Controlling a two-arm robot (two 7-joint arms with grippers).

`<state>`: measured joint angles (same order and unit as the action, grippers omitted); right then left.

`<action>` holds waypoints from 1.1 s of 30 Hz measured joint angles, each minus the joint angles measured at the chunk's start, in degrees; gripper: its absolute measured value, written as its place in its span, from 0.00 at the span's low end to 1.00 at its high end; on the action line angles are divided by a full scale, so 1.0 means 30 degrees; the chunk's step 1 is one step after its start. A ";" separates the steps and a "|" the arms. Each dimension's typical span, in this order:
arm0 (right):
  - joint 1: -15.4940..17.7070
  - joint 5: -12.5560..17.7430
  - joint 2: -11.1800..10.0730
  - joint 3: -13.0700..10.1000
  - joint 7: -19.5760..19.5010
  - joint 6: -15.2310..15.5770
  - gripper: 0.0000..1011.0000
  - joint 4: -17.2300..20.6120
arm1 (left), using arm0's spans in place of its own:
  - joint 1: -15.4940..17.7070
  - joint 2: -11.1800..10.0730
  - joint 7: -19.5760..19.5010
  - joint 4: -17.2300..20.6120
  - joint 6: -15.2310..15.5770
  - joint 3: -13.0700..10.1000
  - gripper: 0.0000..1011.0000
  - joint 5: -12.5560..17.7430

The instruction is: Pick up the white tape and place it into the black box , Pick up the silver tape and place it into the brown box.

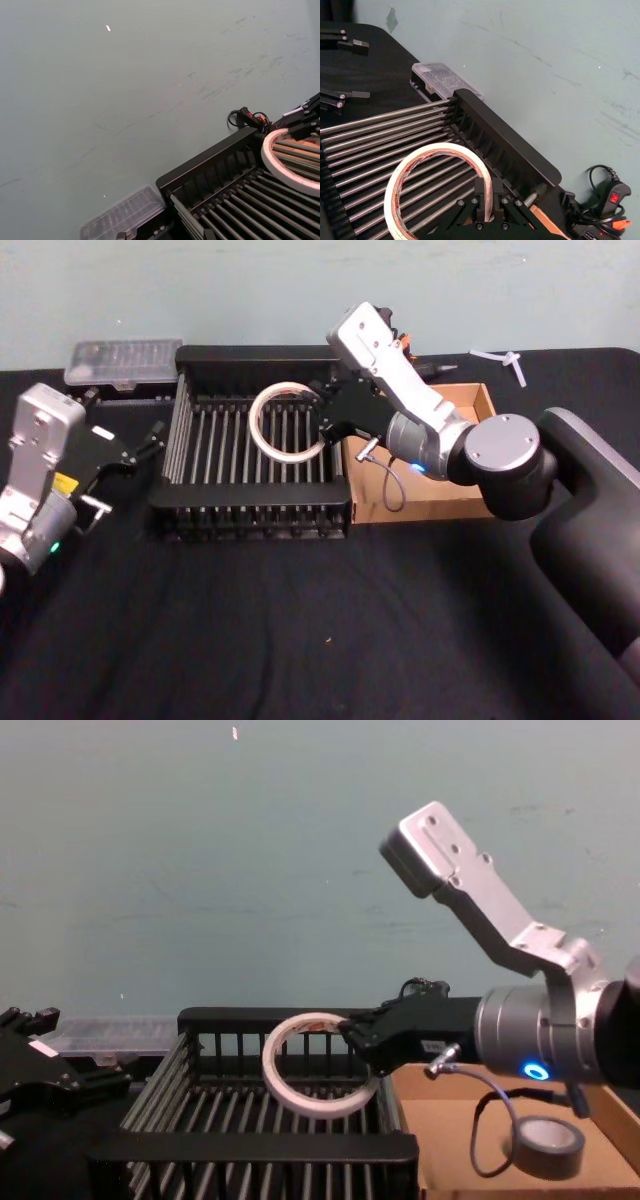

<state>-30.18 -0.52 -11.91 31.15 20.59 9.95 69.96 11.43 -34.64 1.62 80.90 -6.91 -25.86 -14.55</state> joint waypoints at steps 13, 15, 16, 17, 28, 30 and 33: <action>-0.0111 -0.0311 0.0339 -0.0067 0.0088 -0.0117 0.09 -0.0581 | 0.0001 0.0000 0.0000 0.0000 0.0000 -0.0001 0.99 0.0000; -0.0111 -0.0312 0.0333 -0.0066 0.0090 -0.0118 0.09 -0.0570 | 0.0000 0.0000 0.0000 -0.0002 0.0000 0.0000 0.99 0.0000; -0.0111 -0.0311 0.0327 -0.0065 0.0088 -0.0117 0.09 -0.0558 | 0.0000 0.0000 0.0000 0.0000 0.0000 -0.0001 0.99 0.0000; -0.0111 -0.0309 0.0321 -0.0064 0.0088 -0.0117 0.09 -0.0550 | 0.0000 0.0000 0.0000 0.0000 0.0000 0.0000 0.99 0.0000; -0.0103 -0.0265 0.0301 -0.0045 0.0089 -0.0117 0.33 -0.0501 | 0.0000 0.0000 0.0000 -0.0001 0.0000 0.0000 0.99 -0.0001; -0.0101 -0.0262 0.0298 -0.0044 0.0089 -0.0115 0.39 -0.0500 | 0.0000 0.0000 0.0000 -0.0001 0.0000 0.0000 0.99 0.0000; -0.0101 -0.0256 0.0294 -0.0042 0.0089 -0.0114 0.47 -0.0494 | 0.0001 0.0000 0.0000 0.0000 0.0001 -0.0001 0.99 0.0000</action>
<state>-30.48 -1.29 -11.02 31.03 20.86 9.61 68.47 11.43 -34.65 1.62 80.90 -6.90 -25.86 -14.55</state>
